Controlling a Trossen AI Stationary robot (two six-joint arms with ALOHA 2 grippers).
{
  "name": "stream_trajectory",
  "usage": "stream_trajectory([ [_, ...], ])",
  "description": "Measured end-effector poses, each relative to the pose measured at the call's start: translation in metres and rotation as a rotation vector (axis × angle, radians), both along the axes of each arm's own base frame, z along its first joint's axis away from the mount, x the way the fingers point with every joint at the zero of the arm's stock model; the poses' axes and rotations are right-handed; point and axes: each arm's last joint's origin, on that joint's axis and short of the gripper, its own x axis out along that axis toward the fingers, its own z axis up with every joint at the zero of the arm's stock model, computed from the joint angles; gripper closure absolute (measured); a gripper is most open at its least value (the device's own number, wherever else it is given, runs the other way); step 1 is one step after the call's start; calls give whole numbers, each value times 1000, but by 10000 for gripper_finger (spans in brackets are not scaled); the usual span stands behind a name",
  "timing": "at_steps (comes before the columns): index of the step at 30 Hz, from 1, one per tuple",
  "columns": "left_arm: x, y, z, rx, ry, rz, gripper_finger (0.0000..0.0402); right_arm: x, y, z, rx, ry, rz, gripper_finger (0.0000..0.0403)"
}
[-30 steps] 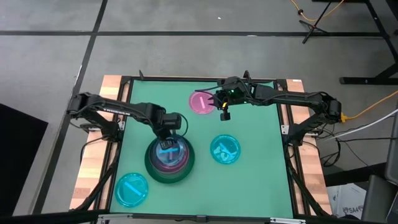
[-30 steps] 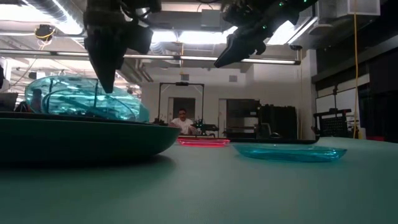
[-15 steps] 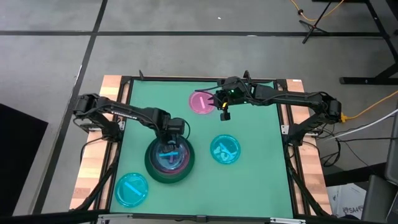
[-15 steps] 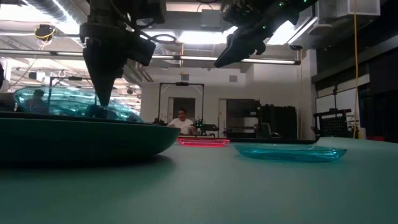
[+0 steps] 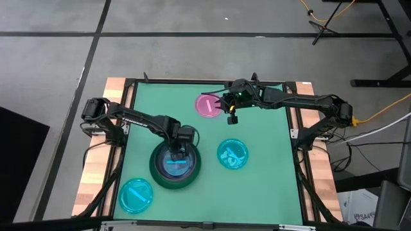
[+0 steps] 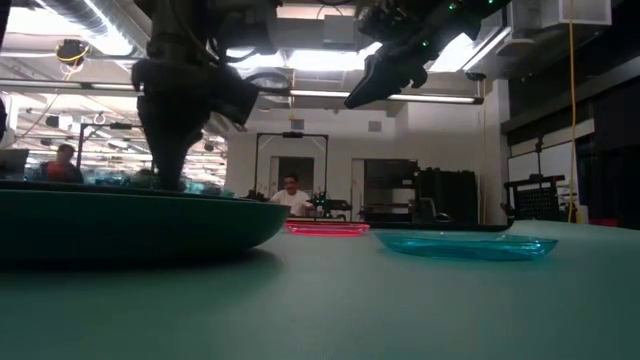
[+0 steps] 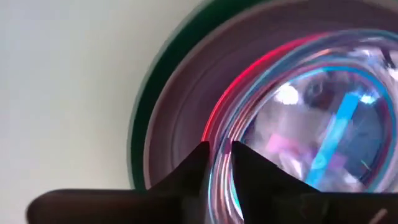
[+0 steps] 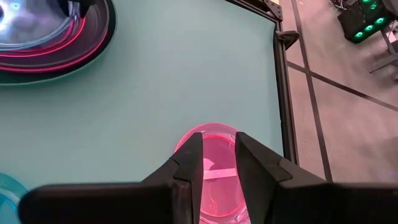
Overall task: Stack plastic plates
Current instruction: Stack the top light blue plate on top of the stacked light pink plate, then stack the light pink plate on top of the stacked light blue plate
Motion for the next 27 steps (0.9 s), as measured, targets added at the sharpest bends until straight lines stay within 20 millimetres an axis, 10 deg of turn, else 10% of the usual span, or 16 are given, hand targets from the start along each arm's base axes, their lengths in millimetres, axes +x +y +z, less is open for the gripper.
stream_trajectory([
  [27,-3,0,4,-4,1,2,273,0,0,0,0,0,0,320],
])
